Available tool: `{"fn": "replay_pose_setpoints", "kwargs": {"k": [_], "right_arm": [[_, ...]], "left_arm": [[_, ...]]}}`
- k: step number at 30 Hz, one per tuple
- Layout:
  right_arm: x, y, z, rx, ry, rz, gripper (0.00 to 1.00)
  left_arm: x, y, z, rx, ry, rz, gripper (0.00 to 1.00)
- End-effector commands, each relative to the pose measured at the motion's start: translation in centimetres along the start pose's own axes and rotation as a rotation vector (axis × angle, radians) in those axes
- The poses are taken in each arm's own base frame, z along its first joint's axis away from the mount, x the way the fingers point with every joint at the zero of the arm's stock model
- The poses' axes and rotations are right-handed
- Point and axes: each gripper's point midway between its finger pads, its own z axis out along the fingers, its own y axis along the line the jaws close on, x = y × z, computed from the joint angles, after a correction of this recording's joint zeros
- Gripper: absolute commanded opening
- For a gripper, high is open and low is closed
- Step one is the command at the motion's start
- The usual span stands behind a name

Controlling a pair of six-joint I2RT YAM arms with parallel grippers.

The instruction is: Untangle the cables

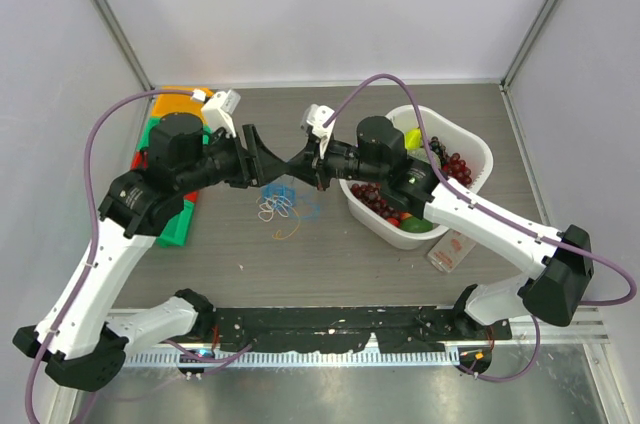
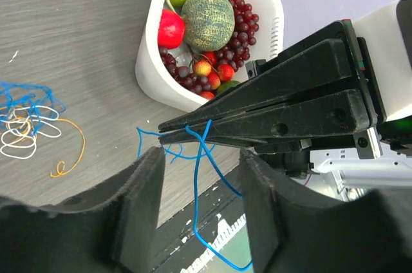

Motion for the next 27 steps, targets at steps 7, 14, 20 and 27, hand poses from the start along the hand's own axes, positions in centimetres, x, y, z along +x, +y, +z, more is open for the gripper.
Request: {"fn": "replay_pose_setpoints", "kwargs": {"k": [7, 14, 20, 27], "right_arm": [[-2.6, 1.2, -0.8, -0.03, -0.062, -0.053, 0.01], [-2.5, 1.6, -0.4, -0.041, -0.06, -0.053, 0.01], [-1.4, -1.9, -0.7, 0.231, -0.074, 0.172, 0.73], [-1.4, -2.5, -4.0, 0.379, -0.051, 0.388, 0.78]], "left_arm": [[0.7, -1.3, 0.4, 0.123, 0.047, -0.059, 0.39], [0.4, 0.0, 1.1, 0.069, 0.039, -0.06, 0.11], [-2.3, 6.2, 0.6, -0.257, -0.139, 0.013, 0.0], [-6.9, 13.5, -1.4, -0.532, -0.302, 0.042, 0.0]]}}
